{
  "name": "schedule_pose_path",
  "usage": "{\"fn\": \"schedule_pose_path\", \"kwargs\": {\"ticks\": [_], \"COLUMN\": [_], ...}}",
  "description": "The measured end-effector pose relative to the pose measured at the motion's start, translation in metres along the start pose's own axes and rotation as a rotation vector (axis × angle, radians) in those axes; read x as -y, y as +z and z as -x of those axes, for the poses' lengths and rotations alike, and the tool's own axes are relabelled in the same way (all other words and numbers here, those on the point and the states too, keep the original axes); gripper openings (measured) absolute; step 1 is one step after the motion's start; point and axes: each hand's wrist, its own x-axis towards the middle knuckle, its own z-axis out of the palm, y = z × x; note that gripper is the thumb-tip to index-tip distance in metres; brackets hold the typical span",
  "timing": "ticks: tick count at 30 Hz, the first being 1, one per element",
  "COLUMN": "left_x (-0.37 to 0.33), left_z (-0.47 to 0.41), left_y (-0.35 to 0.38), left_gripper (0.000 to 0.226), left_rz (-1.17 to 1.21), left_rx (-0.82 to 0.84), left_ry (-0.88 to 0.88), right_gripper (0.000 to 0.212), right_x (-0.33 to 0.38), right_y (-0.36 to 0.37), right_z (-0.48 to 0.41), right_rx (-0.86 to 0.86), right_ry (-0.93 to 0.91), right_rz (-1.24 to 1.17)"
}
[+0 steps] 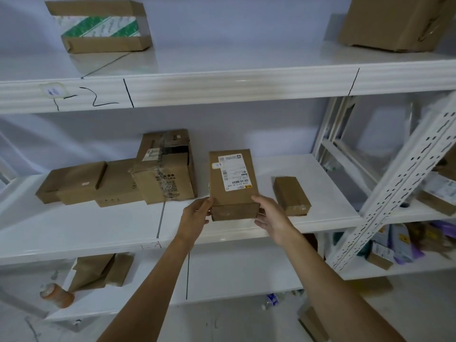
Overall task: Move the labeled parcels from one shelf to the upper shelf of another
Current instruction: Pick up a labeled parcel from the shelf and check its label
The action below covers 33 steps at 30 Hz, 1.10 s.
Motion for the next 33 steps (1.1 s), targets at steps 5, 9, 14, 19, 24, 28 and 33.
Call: {"fn": "schedule_pose_path", "kwargs": {"ticks": [5, 9, 14, 19, 24, 28, 33], "left_x": [-0.011, -0.022, -0.028, -0.036, -0.042, -0.044, -0.037], "left_z": [0.003, 0.006, 0.009, 0.014, 0.009, 0.011, 0.017], "left_y": [-0.018, -0.028, -0.032, -0.029, -0.02, -0.006, 0.003], "left_gripper": [0.038, 0.024, 0.014, 0.021, 0.028, 0.028, 0.027], "left_rz": [-0.001, 0.06, 0.126, 0.133, 0.14, 0.192, 0.196], "left_rx": [0.004, 0.021, 0.042, 0.035, 0.045, 0.038, 0.057], "left_ry": [0.092, 0.113, 0.094, 0.095, 0.084, 0.073, 0.034], "right_gripper": [0.026, 0.04, 0.071, 0.076, 0.066, 0.048, 0.038], "right_x": [-0.004, -0.001, 0.007, 0.022, 0.038, 0.047, 0.047], "right_y": [0.014, 0.016, 0.015, 0.009, -0.001, -0.009, -0.018], "right_z": [0.007, 0.015, 0.023, 0.034, 0.039, 0.046, 0.05], "right_rx": [-0.028, -0.004, 0.057, 0.121, 0.128, 0.093, 0.069], "right_ry": [-0.047, -0.103, -0.108, -0.112, -0.163, -0.164, -0.169], "right_rz": [-0.13, -0.141, -0.026, 0.096, 0.164, 0.095, 0.02]}}
